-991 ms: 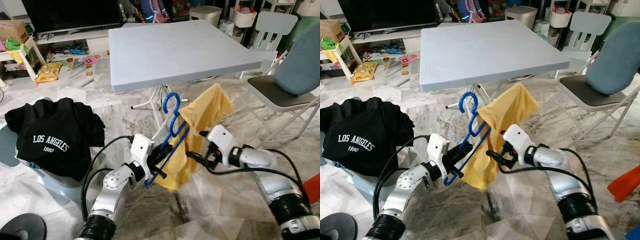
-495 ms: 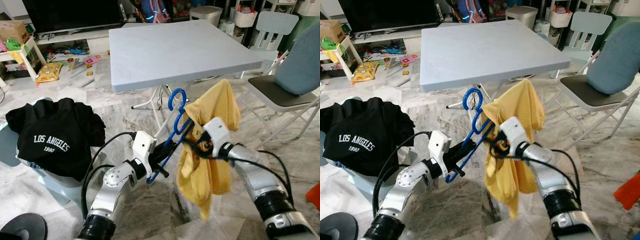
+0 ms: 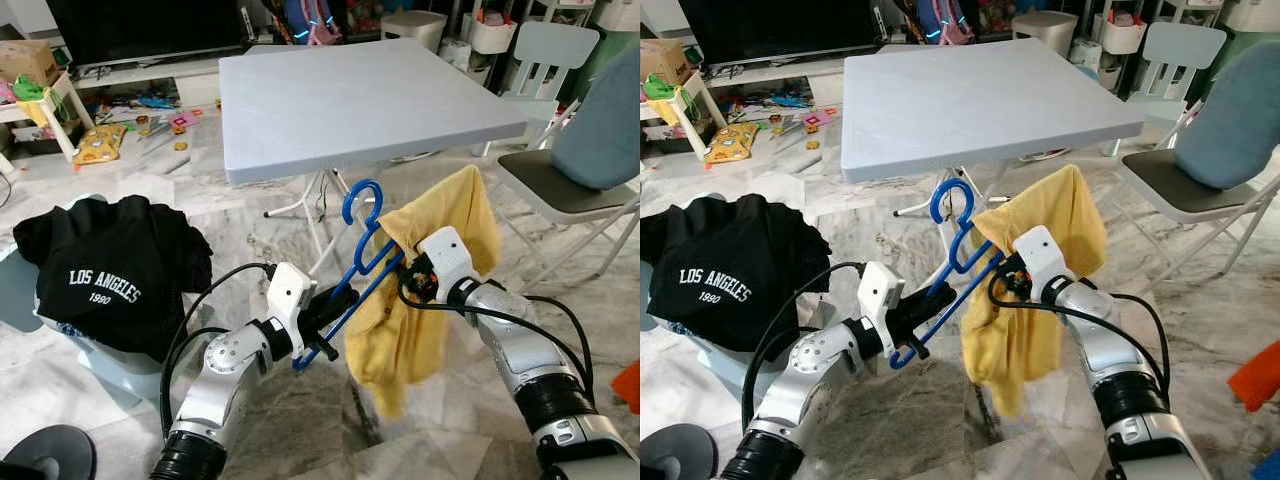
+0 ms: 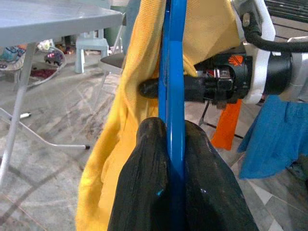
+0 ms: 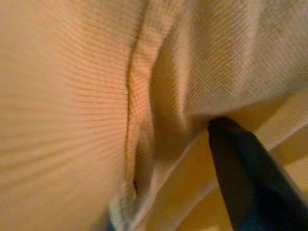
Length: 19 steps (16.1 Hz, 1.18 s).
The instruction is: Hang hanger
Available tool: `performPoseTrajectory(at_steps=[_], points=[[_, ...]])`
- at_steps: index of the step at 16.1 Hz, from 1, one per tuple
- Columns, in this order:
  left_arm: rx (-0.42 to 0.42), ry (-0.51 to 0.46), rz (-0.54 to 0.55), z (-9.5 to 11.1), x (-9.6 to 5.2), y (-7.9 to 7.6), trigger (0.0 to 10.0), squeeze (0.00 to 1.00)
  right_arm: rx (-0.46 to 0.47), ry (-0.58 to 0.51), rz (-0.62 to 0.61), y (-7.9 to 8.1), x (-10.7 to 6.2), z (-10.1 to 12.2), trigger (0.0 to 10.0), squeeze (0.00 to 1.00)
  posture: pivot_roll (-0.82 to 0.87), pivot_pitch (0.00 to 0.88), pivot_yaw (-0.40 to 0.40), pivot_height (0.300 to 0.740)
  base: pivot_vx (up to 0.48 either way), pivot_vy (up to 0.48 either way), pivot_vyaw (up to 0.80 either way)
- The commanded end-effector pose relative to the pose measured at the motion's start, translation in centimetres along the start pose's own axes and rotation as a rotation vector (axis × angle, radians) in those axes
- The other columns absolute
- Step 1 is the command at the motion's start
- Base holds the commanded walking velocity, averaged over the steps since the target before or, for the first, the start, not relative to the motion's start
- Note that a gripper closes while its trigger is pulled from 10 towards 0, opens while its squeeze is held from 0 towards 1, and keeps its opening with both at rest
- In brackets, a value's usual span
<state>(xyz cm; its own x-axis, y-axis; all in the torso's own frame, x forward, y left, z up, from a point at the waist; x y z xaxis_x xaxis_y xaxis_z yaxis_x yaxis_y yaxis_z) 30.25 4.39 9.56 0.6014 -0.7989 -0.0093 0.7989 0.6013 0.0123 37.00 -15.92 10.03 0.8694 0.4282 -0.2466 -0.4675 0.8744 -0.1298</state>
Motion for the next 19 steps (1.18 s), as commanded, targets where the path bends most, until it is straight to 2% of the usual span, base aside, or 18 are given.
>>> performPoseTrajectory(at_steps=[1, 4, 10, 15, 16, 19], points=[[0.026, -0.056, -0.005, 1.5, 0.0, 0.2, 0.0, 0.0, -0.014, -0.027, -0.027, -0.9, 0.1, 1.0, 0.0, 0.0, -0.1, 0.0, 0.05, 0.74, 0.0, 0.0, 0.0], [0.034, -0.055, -0.006, 1.6, -0.1, 0.2, 0.0, 0.0, -0.014, -0.028, -0.113, -2.9, -0.2, 1.3, 0.0, 0.0, -0.1, 0.0, 0.05, 0.74, 0.0, 0.0, 0.0], [0.035, -0.053, -0.021, 1.5, 0.0, 0.0, 0.0, 0.0, 0.001, -0.039, -0.191, -4.0, -0.1, 1.6, 0.0, 0.0, -0.1, 0.0, 0.046, 0.74, 0.0, 0.0, 0.0], [0.06, -0.035, -0.004, 1.3, -0.1, 0.0, 0.0, 0.0, 0.065, -0.085, -0.213, -4.5, -0.2, 2.2, 0.0, 0.0, -0.1, 0.0, 0.046, 0.74, 0.0, 0.0, 0.0], [0.08, 0.013, 0.051, 0.4, -0.3, 0.8, 0.0, 0.0, 0.151, -0.159, -0.292, -5.9, -0.6, 3.5, 0.0, 0.0, -0.1, 0.0, 0.045, 0.74, 0.0, 0.0, 0.0], [0.087, 0.047, 0.059, -0.3, -0.6, 0.8, 0.0, 0.0, 0.194, -0.233, -0.341, -6.6, -0.8, 5.1, 0.0, 0.0, -0.1, 0.0, 0.044, 0.74, 0.0, 0.0, 0.0]])
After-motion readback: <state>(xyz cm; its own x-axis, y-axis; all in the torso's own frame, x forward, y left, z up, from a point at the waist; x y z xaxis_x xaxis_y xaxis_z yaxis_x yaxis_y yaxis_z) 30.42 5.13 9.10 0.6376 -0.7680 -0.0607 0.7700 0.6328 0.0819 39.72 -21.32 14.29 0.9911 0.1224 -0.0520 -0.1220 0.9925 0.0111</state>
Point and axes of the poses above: a point about 5 cm out from each wrist's last joint towards the gripper, its own x axis pointing out of the wrist towards the gripper, its own z axis along the axis of the wrist's last joint, y = z × x, the point moved 3 cm from there along x, pointing out of the wrist towards the gripper, and after that the axes turned 9 degrees about x, right-handed, at the moved point
